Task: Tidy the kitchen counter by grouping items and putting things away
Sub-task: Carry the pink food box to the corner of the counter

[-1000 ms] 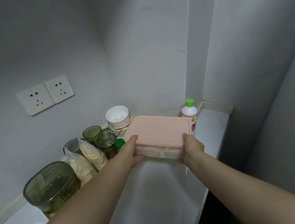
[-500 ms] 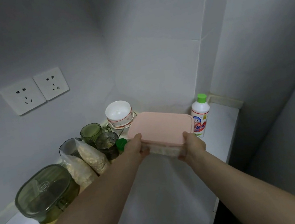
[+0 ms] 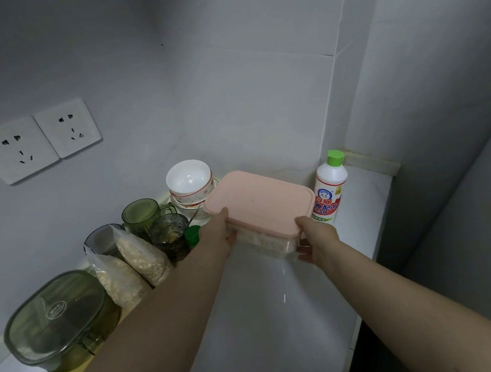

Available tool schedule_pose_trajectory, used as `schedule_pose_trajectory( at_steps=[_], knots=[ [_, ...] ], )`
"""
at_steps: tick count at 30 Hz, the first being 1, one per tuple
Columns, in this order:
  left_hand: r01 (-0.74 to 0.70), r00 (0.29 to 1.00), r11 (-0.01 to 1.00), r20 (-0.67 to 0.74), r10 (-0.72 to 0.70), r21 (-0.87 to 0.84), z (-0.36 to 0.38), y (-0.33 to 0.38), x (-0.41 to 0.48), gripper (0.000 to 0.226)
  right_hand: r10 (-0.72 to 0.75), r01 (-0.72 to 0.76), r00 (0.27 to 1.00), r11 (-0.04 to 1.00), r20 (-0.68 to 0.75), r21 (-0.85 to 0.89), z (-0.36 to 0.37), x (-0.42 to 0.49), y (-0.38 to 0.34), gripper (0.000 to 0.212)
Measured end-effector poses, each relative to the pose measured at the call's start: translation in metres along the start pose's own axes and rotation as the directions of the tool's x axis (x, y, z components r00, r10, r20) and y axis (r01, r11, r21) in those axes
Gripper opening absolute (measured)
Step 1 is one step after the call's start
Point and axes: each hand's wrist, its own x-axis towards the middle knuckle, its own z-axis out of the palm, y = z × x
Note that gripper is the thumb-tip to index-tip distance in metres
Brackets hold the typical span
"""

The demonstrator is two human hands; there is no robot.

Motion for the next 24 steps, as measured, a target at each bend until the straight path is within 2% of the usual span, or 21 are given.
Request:
schedule_pose_trajectory(
  at_steps=[3, 8, 15, 19, 24],
  knots=[
    [-0.014, 1.000, 1.000, 0.016, 0.013, 0.015, 0.003, -0.003, 0.004, 0.041, -0.012, 0.012, 1.000, 0.999, 0.007, -0.045, -0.002, 0.005, -0.003, 0.047],
    [0.061, 0.996, 0.997, 0.062, -0.064, 0.055, 0.012, -0.005, -0.001, 0.044, -0.055, 0.055, 0.998, 0.995, 0.001, -0.088, -0.002, 0.013, -0.006, 0.047],
    [0.032, 0.999, 0.987, 0.030, -0.038, 0.155, 0.018, -0.005, 0.013, 0.051, -0.083, 0.081, 0.996, 0.992, -0.016, -0.096, 0.003, 0.028, -0.006, 0.055],
    [0.035, 0.999, 0.984, 0.013, -0.038, 0.178, 0.021, -0.004, 0.022, 0.051, -0.126, 0.120, 0.991, 0.986, -0.045, -0.116, 0.008, 0.035, -0.004, 0.051],
    [0.045, 0.999, 0.970, -0.001, -0.047, 0.241, 0.022, 0.000, 0.026, 0.051, -0.074, 0.073, 0.997, 0.993, -0.001, -0.093, 0.010, 0.042, -0.005, 0.045]
  ],
)
